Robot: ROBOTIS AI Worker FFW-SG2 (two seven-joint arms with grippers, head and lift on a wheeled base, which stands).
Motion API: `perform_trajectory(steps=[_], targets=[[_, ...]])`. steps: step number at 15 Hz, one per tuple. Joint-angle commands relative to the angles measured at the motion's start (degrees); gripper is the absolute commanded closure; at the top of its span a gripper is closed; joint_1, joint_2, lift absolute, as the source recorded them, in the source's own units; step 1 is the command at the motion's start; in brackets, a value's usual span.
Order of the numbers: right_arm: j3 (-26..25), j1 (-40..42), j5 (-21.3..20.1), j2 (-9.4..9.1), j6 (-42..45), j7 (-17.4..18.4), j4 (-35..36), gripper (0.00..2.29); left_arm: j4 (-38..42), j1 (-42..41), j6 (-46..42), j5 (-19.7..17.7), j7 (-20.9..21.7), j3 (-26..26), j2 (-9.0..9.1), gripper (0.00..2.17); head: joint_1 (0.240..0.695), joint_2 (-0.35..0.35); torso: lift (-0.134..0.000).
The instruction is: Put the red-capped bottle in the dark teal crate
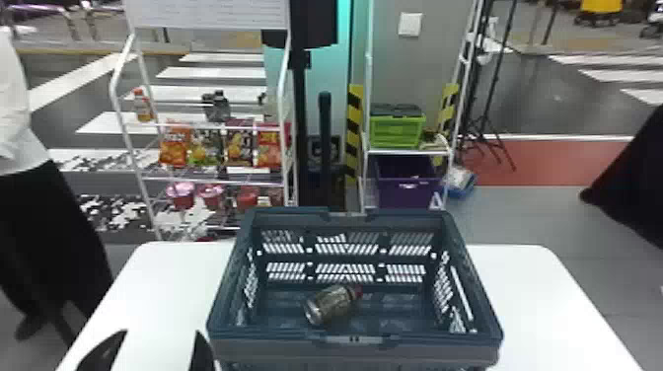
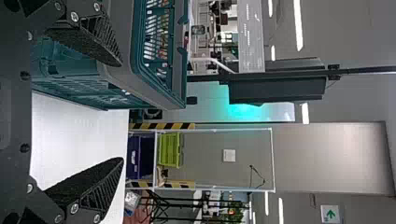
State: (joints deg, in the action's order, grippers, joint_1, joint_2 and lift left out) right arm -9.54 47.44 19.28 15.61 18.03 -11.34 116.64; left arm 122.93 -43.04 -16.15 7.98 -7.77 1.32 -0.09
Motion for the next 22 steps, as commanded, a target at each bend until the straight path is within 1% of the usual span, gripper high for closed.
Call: perform_trajectory(steps=[1, 4, 9, 12, 16, 22], targets=[[0.4, -0.15, 0.06, 0.12, 0.29, 0.0, 0.25, 0.17, -0.67, -2.66, -3.22, 0.64, -3.3, 3.16, 0.24, 0.19, 0.499, 0.0, 0.0], [0.66, -0.24, 0.06, 0.21, 0.46, 0.0, 0.34, 0.17, -2.08, -4.42, -6.74, 0.81, -4.18, 3.34, 0.24, 0.19, 0.499, 0.0, 0.0], [0.75, -0.51, 0.5, 0.21, 0.46, 0.0, 0.25, 0.17, -2.43, -5.12, -7.44, 1.17, -4.44, 4.21, 0.24, 0.19, 0.499, 0.0, 0.0], [0.84, -0.68, 0.76, 0.21, 0.46, 0.0, 0.17, 0.17, -2.61, -5.74, -9.37, 2.04, -5.5, 4.83, 0.24, 0.19, 0.499, 0.0, 0.0], [1.1, -1.03, 0.85, 0.65, 0.46, 0.0, 0.08, 0.17, -2.52, -6.7, -10.95, 2.31, -6.9, 5.18, 0.24, 0.19, 0.499, 0.0, 0.0], [1.1, -1.12, 0.85, 0.56, 0.11, 0.0, -0.18, 0.17, -3.31, -7.05, -12.89, 2.31, -7.08, 5.18, 0.24, 0.19, 0.499, 0.0, 0.0]])
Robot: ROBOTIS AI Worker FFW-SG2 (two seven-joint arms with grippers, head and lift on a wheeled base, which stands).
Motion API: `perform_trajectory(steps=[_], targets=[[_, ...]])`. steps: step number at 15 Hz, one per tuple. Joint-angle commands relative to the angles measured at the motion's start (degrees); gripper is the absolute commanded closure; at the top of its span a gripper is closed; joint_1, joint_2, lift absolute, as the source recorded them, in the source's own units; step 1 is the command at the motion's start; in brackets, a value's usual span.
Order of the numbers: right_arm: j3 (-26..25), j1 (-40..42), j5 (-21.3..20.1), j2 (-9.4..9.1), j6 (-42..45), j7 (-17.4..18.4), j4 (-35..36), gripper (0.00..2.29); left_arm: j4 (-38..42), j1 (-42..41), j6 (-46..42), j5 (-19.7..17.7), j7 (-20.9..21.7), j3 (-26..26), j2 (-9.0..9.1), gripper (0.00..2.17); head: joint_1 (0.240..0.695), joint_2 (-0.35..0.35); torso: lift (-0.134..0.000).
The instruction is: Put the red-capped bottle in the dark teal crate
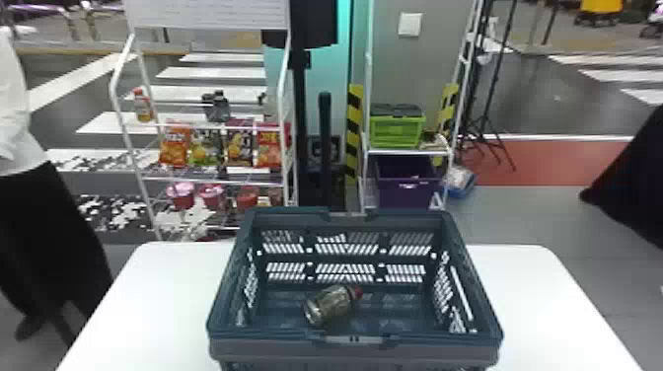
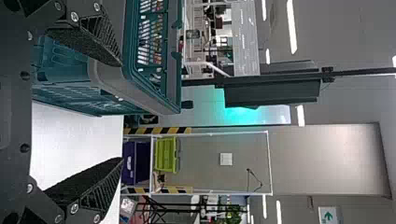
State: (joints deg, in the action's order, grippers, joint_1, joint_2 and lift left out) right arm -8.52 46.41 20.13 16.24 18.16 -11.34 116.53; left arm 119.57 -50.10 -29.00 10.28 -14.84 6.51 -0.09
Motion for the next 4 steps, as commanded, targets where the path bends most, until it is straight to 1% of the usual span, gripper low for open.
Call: perform_trajectory(steps=[1, 4], targets=[[0.08, -0.09, 0.0, -0.16, -0.01, 0.0, -0.07, 0.17, 0.13, 0.0, -0.04, 0.0, -0.01, 0.0, 0.24, 0.19, 0.499, 0.0, 0.0], [0.17, -0.27, -0.09, -0.51, -0.01, 0.0, -0.16, 0.17, 0.22, 0.0, 0.13, 0.0, 0.08, 0.0, 0.24, 0.19, 0.499, 0.0, 0.0]])
